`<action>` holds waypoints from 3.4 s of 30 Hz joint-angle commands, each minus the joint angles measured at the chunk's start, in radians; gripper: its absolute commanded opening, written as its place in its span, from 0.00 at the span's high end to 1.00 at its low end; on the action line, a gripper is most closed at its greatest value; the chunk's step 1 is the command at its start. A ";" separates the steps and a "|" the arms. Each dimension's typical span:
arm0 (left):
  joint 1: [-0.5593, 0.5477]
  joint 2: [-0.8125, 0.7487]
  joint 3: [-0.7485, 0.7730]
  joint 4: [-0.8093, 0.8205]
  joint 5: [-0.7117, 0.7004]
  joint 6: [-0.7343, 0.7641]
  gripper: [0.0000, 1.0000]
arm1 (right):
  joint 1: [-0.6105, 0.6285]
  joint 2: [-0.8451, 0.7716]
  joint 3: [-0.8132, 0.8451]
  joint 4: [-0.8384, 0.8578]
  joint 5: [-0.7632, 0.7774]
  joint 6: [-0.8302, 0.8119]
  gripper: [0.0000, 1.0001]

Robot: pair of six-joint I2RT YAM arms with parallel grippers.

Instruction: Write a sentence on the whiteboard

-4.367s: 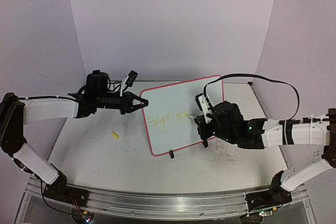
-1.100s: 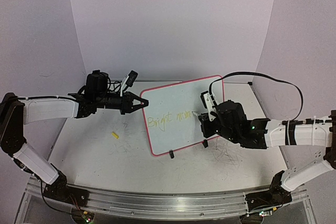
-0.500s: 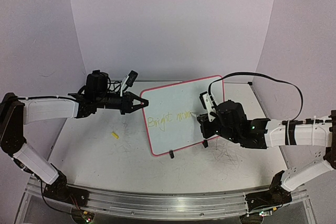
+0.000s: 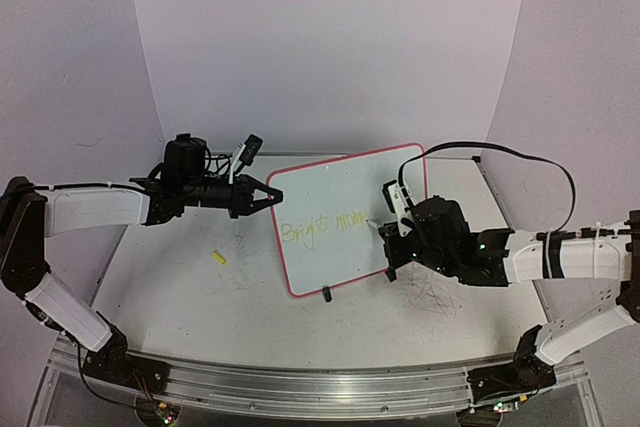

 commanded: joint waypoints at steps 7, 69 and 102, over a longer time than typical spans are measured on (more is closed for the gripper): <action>-0.007 0.010 -0.002 -0.064 -0.060 0.128 1.00 | -0.005 -0.180 -0.055 0.111 -0.097 -0.074 1.00; -0.009 0.014 0.001 -0.067 -0.057 0.128 1.00 | -0.007 -0.047 0.024 0.096 0.049 -0.099 1.00; -0.012 0.011 0.002 -0.067 -0.054 0.128 1.00 | -0.008 -0.017 -0.002 0.008 0.021 -0.024 1.00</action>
